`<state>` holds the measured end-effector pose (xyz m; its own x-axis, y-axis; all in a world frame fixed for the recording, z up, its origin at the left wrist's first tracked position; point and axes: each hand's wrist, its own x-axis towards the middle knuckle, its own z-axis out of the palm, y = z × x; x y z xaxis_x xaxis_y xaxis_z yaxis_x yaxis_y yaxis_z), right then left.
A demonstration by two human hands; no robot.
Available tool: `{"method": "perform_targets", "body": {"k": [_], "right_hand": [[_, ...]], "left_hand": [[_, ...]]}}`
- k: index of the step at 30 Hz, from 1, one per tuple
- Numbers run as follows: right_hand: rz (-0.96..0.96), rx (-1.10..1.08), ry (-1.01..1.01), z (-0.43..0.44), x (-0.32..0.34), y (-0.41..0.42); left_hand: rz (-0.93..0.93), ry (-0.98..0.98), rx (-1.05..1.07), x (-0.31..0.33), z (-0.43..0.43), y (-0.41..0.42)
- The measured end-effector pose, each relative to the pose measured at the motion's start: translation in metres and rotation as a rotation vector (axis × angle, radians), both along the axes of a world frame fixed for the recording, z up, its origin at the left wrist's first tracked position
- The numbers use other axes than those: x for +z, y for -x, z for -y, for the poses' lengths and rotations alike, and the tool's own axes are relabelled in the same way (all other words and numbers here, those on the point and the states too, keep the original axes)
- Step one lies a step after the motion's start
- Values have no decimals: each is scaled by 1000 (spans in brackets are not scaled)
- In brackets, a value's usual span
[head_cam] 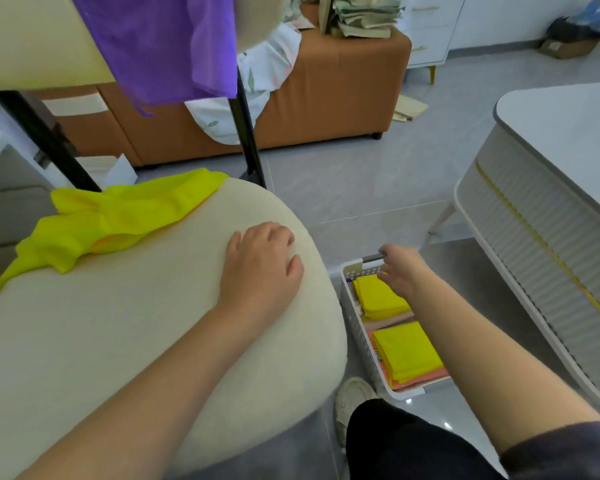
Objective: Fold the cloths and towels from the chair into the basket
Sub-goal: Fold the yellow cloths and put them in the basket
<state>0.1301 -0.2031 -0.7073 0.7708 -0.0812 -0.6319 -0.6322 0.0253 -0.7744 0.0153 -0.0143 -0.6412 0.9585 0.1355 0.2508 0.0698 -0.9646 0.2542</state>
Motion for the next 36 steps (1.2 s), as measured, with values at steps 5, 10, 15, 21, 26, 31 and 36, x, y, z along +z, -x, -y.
{"method": "perform_targets", "body": {"k": [5,10,15,21,26,31,36], "right_hand": [[285,204,111,-62,73,23],[508,453,309,-121,98,57],[569,649,523,-159,104,95],[736,798,585,-171,98,136],[1007,834,666,-171,81,144],[1093,971,789,-163,84,127],[991,887,1068,-141,102,111]], "left_hand": [[67,-103,111,18,-82,24],[52,-200,300,28,-154,32],[-33,-159,323,26,-175,36],[77,10,-41,32,-146,72],[-44,105,-213,34,-124,101],[-123,33,-168,36,-127,105],[-236,-1,-89,41,-147,102]]}}
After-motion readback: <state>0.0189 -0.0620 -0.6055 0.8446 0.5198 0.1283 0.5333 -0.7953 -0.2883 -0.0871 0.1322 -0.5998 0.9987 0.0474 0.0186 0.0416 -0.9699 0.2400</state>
